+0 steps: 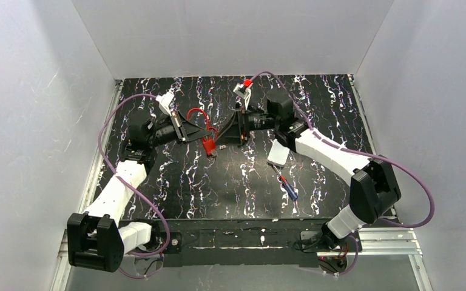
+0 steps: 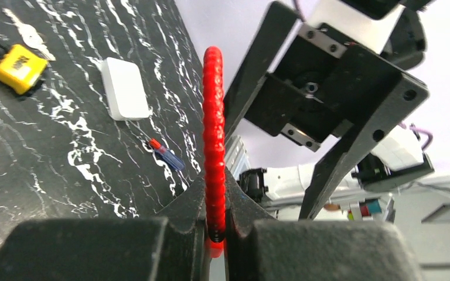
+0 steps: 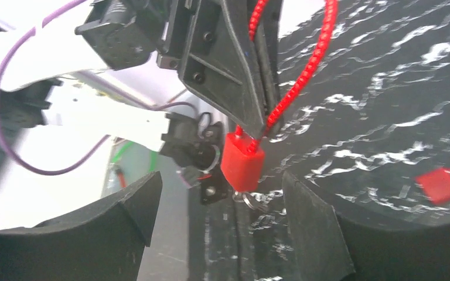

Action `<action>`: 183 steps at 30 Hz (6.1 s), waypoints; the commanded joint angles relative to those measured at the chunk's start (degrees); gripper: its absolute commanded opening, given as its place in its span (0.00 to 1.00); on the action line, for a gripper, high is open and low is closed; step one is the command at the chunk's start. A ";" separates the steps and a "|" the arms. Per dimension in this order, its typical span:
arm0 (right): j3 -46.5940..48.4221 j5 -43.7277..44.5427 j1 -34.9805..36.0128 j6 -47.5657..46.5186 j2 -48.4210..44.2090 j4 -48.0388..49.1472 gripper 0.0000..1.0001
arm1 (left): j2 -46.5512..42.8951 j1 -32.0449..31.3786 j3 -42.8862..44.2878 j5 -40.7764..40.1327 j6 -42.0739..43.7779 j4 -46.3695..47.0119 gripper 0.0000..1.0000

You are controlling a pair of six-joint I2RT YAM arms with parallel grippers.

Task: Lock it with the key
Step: Lock the lock.

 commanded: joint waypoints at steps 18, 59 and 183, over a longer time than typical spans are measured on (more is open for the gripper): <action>-4.02 -3.63 6.25 10.38 3.72 16.05 0.53 | -2.80 -4.16 4.94 7.70 2.30 4.30 0.00; -9.30 3.92 -1.99 30.20 3.79 36.18 0.01 | -0.56 -2.56 3.68 2.86 0.91 6.94 0.67; -6.15 15.21 -5.08 36.25 1.75 45.80 0.01 | -0.21 -9.88 1.46 7.02 -13.74 15.74 0.00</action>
